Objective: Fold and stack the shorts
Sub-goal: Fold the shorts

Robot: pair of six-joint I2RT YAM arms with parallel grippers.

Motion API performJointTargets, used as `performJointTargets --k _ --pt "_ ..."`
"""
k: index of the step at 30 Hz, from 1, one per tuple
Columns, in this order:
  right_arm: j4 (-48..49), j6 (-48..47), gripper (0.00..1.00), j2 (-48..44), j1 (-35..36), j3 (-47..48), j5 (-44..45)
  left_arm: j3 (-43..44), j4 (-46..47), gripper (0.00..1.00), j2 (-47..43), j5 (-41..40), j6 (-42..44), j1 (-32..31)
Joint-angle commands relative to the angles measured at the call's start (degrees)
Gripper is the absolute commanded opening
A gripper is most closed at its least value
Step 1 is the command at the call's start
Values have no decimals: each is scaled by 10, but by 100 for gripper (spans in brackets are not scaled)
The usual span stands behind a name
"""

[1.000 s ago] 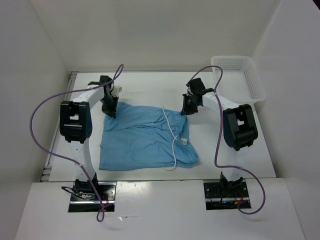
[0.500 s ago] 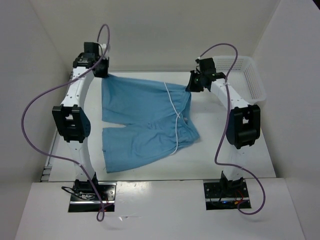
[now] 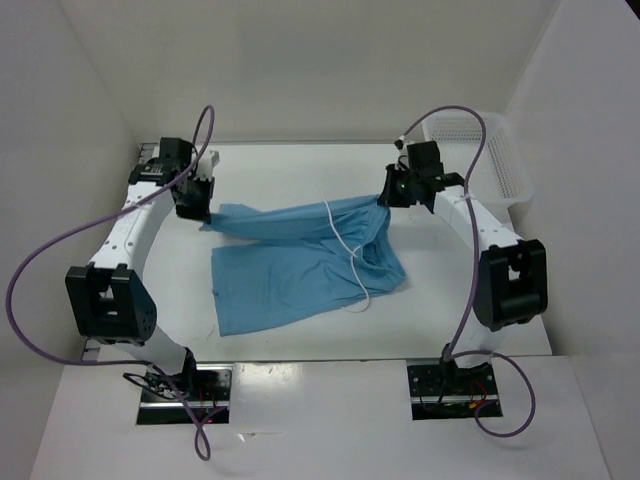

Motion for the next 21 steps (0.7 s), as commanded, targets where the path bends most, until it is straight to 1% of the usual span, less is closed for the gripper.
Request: performJointTargets --k 1,2,5,6,10,14,16,21 --pt "46 -21 0 -100 0 -57 18 -54 -53 0 -85 1 3 4" --pt "54 -21 0 -115 0 -84 18 -61 -64 0 -95 1 3 4" --pt "59 -21 0 -160 6 -123 12 -68 -107 0 -132 7 3 4" --pt "59 -27 0 -167 6 -129 4 -68 -124 0 -139 7 3 4" --pt "44 -35 0 -188 16 -144 -3 -68 -143 0 -161 12 3 4" --pt "38 -35 0 -211 16 -170 -15 -114 -171 0 -181 12 3 -10" --pt "30 -35 0 -217 21 -177 -15 -146 -171 0 -186 12 3 -17" --pt "15 -35 0 -238 38 -210 -2 -188 -177 0 -206 33 3 -33"
